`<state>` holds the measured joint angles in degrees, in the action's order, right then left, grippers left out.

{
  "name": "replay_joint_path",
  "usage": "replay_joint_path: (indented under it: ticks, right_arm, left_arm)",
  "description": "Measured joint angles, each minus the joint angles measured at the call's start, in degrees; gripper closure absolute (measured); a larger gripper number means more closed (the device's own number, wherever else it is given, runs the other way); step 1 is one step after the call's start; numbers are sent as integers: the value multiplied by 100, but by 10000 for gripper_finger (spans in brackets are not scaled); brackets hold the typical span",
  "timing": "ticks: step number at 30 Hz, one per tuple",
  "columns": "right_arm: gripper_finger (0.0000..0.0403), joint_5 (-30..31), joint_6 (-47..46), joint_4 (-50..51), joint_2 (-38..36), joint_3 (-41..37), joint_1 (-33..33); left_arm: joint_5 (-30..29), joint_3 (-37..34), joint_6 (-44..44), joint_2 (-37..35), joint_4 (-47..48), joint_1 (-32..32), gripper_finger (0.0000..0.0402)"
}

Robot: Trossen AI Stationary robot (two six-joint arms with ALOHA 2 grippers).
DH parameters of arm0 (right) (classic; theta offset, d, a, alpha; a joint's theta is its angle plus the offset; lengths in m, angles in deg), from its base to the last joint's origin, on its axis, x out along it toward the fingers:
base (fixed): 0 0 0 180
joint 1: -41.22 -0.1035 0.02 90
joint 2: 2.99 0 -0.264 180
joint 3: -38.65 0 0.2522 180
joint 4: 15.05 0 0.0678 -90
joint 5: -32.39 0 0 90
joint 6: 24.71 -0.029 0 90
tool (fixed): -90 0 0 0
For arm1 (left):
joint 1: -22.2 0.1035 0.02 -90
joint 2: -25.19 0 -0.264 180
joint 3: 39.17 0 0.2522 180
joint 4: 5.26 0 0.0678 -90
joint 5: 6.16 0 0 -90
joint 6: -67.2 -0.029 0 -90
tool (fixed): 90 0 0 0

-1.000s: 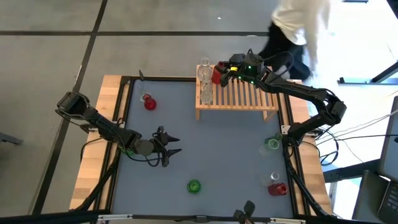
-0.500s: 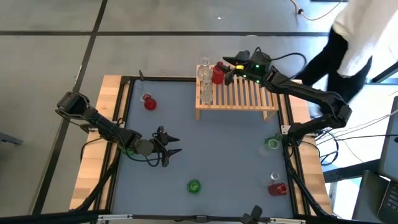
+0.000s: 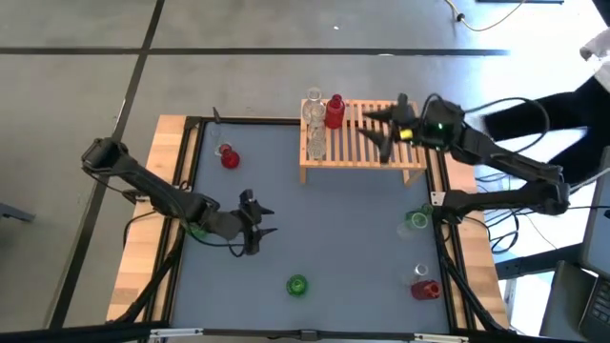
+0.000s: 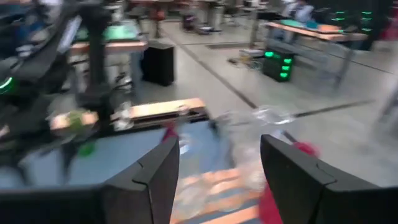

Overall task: Sort vases onto shelf
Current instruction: Put the top red vase onto the shelf aligned with the other red transparent vase

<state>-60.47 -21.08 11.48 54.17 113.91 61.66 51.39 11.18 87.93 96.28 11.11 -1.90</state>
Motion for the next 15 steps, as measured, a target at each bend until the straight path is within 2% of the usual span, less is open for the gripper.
replay_joint_path:
  ticks: [4,7,10,15]
  right_arm:
    - [193,675,163,82,-345,-350,-826]
    - [194,1141,235,89,-537,-679,-1354]
    - [194,1372,214,143,-653,-947,-1842]
    - [194,1324,-92,777,-720,-1022,-2532]
  left_arm:
    - [-68,1074,306,-75,1768,78,174]
    - [-118,1675,450,-61,2697,145,174]
    - [-212,2042,460,-64,3060,188,174]
    - [-253,2382,431,-64,3284,195,174]
